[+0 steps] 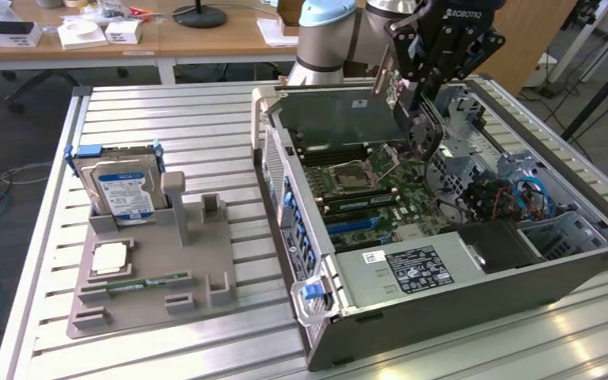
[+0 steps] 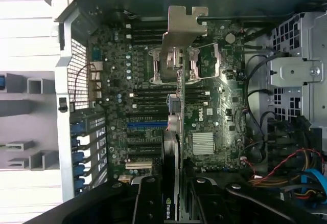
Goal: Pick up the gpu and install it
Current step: 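Pick up the gpu and move the gpu toward the slot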
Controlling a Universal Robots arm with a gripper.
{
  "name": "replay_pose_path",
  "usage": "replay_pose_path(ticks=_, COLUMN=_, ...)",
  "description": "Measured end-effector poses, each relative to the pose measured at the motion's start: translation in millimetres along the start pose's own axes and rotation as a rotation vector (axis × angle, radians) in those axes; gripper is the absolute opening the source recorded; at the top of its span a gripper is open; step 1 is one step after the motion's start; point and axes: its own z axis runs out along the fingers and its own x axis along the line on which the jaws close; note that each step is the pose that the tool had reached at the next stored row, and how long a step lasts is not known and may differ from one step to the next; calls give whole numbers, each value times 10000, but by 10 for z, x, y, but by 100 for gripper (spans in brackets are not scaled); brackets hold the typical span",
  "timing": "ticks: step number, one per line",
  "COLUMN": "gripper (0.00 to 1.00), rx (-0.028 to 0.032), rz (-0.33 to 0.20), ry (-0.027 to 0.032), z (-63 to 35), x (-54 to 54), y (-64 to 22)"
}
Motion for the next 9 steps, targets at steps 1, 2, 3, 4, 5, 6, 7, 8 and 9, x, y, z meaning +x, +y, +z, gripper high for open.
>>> replay_pose_path(ticks=1, gripper=26, rx=0, rz=1, ry=0, z=0, x=-26, y=2)
replay_pose_path(ticks=2, gripper=26, rx=1, rz=2, ry=0, z=-1, x=-52, y=4)
replay_pose_path(ticks=3, gripper=26, rx=1, rz=2, ry=0, z=-1, x=-76, y=6)
replay_pose_path(ticks=4, gripper=26, rx=1, rz=1, ry=0, z=-1, x=-101, y=7)
replay_pose_path(ticks=5, gripper=26, rx=0, rz=0, ry=0, z=0, x=-124, y=9)
replay_pose_path(ticks=6, gripper=26, rx=0, rz=0, ry=0, z=-1, x=-145, y=10)
replay_pose_path(ticks=7, gripper=26, rx=0, rz=0, ry=0, z=-1, x=-163, y=12)
replay_pose_path(ticks=8, gripper=26, rx=0, rz=1, ry=0, z=-1, x=-172, y=12)
replay_pose_path(ticks=9, gripper=26, rx=0, rz=1, ry=0, z=-1, x=-174, y=12)
